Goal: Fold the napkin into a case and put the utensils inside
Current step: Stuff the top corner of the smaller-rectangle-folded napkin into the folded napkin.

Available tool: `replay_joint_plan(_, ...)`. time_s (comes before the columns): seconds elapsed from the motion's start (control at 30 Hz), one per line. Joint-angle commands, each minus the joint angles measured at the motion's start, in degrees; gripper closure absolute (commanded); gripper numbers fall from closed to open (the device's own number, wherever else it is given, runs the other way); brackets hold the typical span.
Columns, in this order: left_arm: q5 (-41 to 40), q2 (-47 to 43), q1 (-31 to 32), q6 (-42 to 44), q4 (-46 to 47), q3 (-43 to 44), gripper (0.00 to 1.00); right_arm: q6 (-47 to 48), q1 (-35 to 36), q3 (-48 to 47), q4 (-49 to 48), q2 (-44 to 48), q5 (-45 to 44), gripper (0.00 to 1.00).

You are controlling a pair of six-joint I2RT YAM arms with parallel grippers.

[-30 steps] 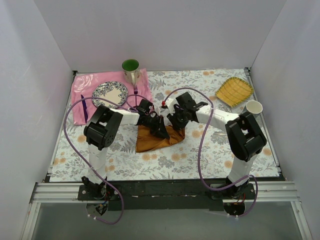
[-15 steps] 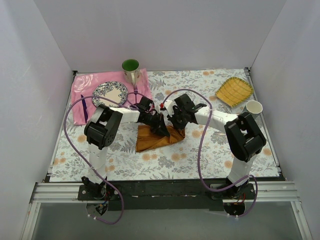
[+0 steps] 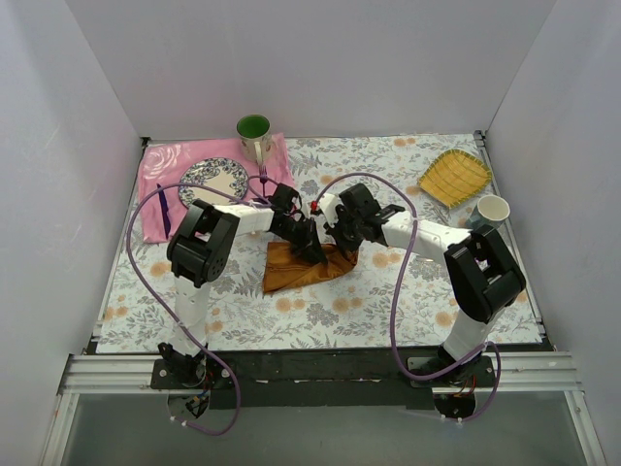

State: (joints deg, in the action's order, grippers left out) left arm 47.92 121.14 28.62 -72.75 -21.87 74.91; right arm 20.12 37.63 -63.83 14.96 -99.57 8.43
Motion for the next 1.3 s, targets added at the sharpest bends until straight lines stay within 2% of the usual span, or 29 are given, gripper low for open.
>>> replay_joint_plan(0.0,-1.86,0.67,-0.32,1.47,-3.44,2.25,1.00,-0.26,0.34,-0.33,-1.34,2.45,-0.43,0.99)
replay_joint_plan(0.53,-1.96,1.47,-0.32,0.86,-6.35,8.32,1.00,0.62,1.57,-0.06,-0.90,2.45,-0.25,0.99)
replay_joint_plan(1.23,-3.27,6.21,-1.37,0.77,-6.61,7.97,1.00,0.71,1.57,-0.85,-0.72,2.80,-1.39,0.99)
replay_joint_plan(1.27,-3.36,6.21,-1.38,0.77,-6.61,8.05,1.00,0.71,1.57,-1.03,-0.64,2.80,-1.57,0.96)
